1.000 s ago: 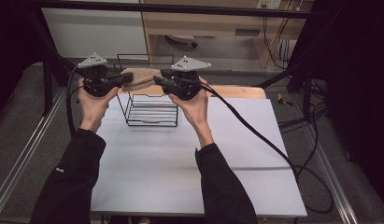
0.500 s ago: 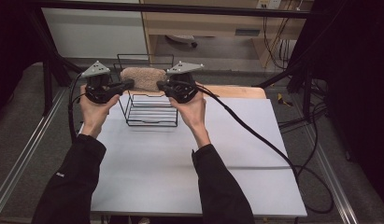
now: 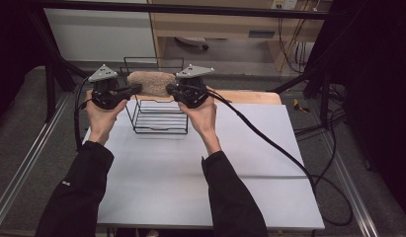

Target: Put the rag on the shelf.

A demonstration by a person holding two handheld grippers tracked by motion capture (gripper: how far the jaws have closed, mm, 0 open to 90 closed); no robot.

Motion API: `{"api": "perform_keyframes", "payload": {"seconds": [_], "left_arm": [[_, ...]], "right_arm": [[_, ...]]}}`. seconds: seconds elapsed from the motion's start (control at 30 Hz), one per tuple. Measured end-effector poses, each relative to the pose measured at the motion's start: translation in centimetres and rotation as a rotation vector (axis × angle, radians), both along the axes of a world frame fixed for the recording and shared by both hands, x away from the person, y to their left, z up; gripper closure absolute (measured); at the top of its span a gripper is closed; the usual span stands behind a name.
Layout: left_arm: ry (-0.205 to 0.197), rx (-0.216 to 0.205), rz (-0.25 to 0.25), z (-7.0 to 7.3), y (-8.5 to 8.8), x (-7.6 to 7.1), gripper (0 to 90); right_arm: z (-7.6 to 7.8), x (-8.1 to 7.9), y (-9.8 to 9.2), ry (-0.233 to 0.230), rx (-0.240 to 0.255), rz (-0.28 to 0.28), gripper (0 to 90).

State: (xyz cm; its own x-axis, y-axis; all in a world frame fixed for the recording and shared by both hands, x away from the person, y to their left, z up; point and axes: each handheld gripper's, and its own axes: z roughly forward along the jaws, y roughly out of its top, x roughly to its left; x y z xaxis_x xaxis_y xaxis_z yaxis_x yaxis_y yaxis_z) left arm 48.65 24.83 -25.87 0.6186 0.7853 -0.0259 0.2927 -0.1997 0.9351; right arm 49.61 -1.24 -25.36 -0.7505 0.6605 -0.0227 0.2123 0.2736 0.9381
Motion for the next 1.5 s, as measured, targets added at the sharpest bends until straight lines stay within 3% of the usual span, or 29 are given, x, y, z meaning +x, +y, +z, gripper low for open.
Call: {"api": "perform_keyframes", "payload": {"seconds": [0.17, 0.33, 0.5, 0.73, 0.83, 1.07, 1.2, 1.5], "left_arm": [[-0.001, -0.003, -0.004, 0.6, 0.5, -0.9, 85.8], [0.008, 0.0, -0.001, 0.7, 1.0, -2.1, 73.3], [0.027, 0.018, -0.006, 0.0, 1.4, -3.2, 61.2], [0.047, 0.038, -0.017, -1.9, 1.9, -4.3, 43.3], [0.062, 0.029, -0.035, -2.9, 2.0, -4.7, 34.6], [0.083, 0.028, -0.025, -5.2, 2.2, -5.8, 17.1], [0.104, 0.034, -0.021, -6.2, 2.3, -6.5, 11.9], [0.14, 0.052, -0.023, -9.6, 2.2, -8.3, 9.1]], "right_arm": [[0.8, -1.0, -0.5, -0.014, 0.011, 0.014, 77.0], [1.3, -2.1, -1.5, -0.007, 0.018, 0.022, 66.2], [1.0, -2.9, -3.0, 0.0, 0.016, -0.001, 54.1], [0.1, -3.8, -5.8, 0.011, 0.016, -0.015, 34.2], [-0.4, -4.2, -7.2, 0.019, 0.008, -0.03, 26.9], [-2.1, -4.9, -10.6, 0.073, 0.022, -0.059, 12.6], [-3.1, -5.5, -12.5, 0.097, 0.016, -0.074, 8.9], [-6.0, -7.2, -15.6, 0.154, -0.004, -0.087, 2.1]]}}
